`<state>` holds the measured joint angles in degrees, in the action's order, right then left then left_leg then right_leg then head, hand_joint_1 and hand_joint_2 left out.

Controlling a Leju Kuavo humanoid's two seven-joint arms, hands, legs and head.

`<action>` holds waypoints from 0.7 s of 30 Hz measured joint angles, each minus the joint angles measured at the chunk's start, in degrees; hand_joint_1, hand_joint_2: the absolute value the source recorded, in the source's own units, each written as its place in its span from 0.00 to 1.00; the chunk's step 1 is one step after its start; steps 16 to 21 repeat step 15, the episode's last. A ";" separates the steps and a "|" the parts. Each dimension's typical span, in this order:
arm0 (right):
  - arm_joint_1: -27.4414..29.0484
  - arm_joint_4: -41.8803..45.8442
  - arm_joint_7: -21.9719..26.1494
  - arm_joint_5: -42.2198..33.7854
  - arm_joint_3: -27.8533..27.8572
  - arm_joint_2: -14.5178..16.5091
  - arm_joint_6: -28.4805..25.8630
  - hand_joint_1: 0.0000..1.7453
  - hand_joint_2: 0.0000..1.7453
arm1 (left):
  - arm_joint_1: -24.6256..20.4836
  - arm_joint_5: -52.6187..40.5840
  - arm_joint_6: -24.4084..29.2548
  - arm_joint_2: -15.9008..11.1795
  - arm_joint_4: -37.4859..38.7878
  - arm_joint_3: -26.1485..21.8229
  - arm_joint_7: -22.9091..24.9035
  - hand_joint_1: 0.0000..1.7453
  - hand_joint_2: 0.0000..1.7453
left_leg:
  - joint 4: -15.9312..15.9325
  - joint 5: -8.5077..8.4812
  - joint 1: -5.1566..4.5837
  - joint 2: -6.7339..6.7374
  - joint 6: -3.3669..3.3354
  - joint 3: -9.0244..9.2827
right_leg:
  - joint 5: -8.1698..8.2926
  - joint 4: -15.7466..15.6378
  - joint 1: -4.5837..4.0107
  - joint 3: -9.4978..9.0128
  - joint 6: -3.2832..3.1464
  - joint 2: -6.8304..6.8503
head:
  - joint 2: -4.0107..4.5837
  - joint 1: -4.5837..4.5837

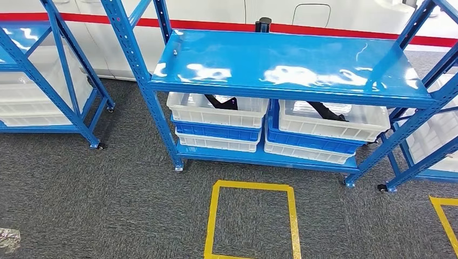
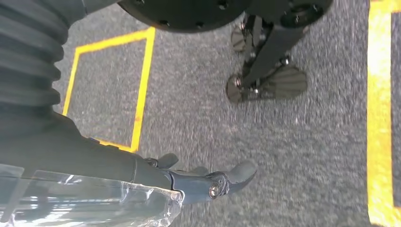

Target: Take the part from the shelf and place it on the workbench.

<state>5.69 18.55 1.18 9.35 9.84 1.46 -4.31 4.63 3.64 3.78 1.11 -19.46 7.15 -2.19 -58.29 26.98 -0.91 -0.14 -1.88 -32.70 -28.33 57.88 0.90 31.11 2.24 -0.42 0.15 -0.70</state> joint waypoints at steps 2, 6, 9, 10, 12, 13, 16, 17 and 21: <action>0.58 0.64 -0.29 -2.56 -2.00 -0.33 1.17 0.00 0.00 | 0.81 -1.00 -1.05 -0.09 -0.58 -1.47 0.54 0.00 0.00 | 0.00 0.02 0.01 0.00 -0.02 0.01 | -0.01 0.00 0.00 0.01 0.00 0.00 | 0.00 0.00; 1.54 1.69 -0.86 -7.38 -5.26 -0.83 3.33 0.00 0.75 | 2.20 -2.78 -2.90 -0.35 -1.52 -3.88 1.51 0.00 0.00 | 0.00 0.02 0.02 0.00 -0.02 0.01 | -0.02 0.00 0.00 0.01 0.00 0.00 | 0.00 0.00; 1.91 2.20 -1.12 -8.99 -6.71 -1.07 4.05 0.00 1.00 | 2.76 -3.42 -3.45 -0.53 -1.94 -4.97 1.82 0.00 0.00 | 0.00 0.02 0.02 0.00 -0.02 0.02 | -0.02 0.00 -0.01 0.01 -0.01 0.00 | 0.00 0.00; 1.98 2.32 -1.15 -9.12 -7.02 -1.12 4.10 0.00 1.00 | 2.85 -3.49 -3.46 -0.56 -2.03 -5.23 1.87 0.00 0.00 | 0.00 0.02 0.02 0.00 -0.02 0.02 | -0.02 0.00 -0.01 0.00 -0.01 0.00 | 0.00 0.00; 2.09 2.50 -1.16 -9.19 -7.49 -1.20 4.15 0.00 1.00 | 3.01 -3.51 -3.47 -0.62 -2.15 -5.53 1.94 0.00 0.00 | 0.00 0.02 0.02 0.00 -0.02 0.03 | -0.02 0.00 -0.01 -0.01 -0.01 0.00 | 0.00 0.00; 2.13 2.58 -1.16 -9.20 -7.72 -1.23 4.16 0.00 1.00 | 3.09 -3.51 -3.47 -0.67 -2.20 -5.65 1.96 0.00 0.00 | 0.00 0.02 0.01 0.00 -0.03 0.04 | -0.02 0.00 -0.01 -0.01 0.00 0.00 | 0.00 0.00; 2.17 2.68 -1.16 -9.20 -8.03 -1.27 4.19 0.00 1.00 | 3.19 -3.53 -3.48 -0.77 -2.25 -5.81 1.97 0.00 0.00 | 0.00 0.02 0.01 0.00 -0.03 0.04 | -0.02 0.00 0.00 -0.01 0.00 0.00 | 0.00 0.00; 2.17 2.68 -1.16 -9.20 -8.03 -1.27 4.19 0.00 1.00 | 3.19 -3.53 -3.48 -0.77 -2.25 -5.81 1.97 0.00 0.00 | 0.00 0.02 0.01 0.00 -0.03 0.04 | -0.02 0.00 0.00 -0.01 0.00 0.00 | 0.00 0.00; 2.17 2.68 -1.16 -9.20 -8.03 -1.27 4.19 0.00 1.00 | 3.19 -3.53 -3.48 -0.77 -2.25 -5.81 1.97 0.00 0.00 | 0.00 0.02 0.01 0.00 -0.03 0.04 | -0.02 0.00 0.00 -0.01 0.00 0.00 | 0.00 0.00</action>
